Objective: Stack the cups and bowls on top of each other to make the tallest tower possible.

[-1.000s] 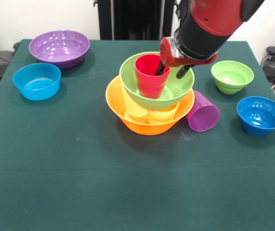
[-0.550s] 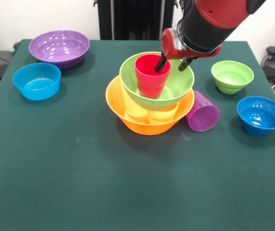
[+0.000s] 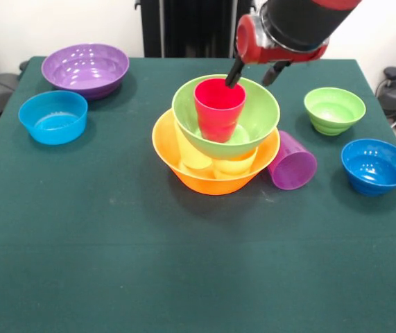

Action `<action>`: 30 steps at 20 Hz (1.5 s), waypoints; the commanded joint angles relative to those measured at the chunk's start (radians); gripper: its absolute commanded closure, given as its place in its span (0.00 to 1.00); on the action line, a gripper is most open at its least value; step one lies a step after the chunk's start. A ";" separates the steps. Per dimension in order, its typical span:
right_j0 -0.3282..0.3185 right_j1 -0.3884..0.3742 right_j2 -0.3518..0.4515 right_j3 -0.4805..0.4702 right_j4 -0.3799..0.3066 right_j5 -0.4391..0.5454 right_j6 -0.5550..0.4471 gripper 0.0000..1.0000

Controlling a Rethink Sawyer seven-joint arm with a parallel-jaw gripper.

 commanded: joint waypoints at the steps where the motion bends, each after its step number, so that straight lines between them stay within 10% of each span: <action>1: 0.019 -0.037 0.070 0.014 -0.006 0.085 0.018 0.00; 16: -0.190 -0.231 0.154 0.028 -0.028 0.271 -0.366 0.00; 30: -0.358 -0.379 0.197 0.348 -0.077 -0.029 -0.435 0.00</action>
